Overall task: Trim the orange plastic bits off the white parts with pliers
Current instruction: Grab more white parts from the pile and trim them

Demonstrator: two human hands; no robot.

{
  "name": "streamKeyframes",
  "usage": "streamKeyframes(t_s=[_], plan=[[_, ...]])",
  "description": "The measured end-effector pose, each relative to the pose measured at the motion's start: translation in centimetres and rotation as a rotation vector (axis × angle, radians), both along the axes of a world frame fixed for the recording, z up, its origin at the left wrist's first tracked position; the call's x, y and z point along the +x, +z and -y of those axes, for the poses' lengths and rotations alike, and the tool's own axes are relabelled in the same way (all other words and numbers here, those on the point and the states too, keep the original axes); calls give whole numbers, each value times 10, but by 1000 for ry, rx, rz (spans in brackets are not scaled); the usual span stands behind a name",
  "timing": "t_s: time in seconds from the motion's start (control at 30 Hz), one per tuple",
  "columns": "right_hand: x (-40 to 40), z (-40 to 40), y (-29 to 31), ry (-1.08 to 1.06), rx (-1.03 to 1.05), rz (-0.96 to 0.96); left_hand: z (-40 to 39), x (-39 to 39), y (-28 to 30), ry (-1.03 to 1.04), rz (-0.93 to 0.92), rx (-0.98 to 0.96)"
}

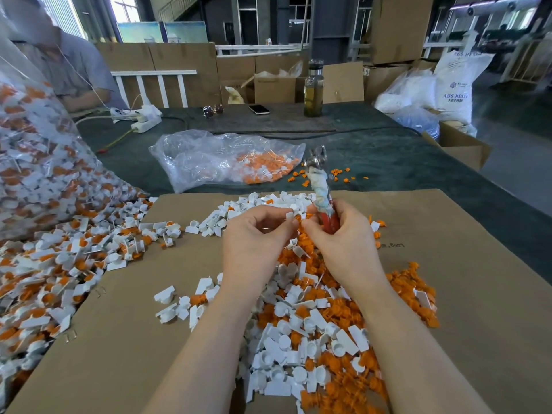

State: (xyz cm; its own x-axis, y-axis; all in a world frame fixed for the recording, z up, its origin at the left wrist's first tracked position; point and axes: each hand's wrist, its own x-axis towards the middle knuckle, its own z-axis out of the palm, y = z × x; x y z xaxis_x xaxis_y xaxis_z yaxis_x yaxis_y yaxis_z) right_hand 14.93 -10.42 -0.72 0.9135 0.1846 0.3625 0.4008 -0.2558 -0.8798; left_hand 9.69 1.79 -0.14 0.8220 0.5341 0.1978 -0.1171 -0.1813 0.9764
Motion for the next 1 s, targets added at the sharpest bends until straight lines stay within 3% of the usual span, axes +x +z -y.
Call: streamKeyframes(t_s=[0.27,0.67,1.0], plan=[[-7,-5,2,-1,30,68,-2,1,-1,0,64,-173],[-3,-4,1,-95,30,62,3,-1,-2,38,122,187],[-1,-2,0,-110,1,52,1,-3,-2,-5,114,249]])
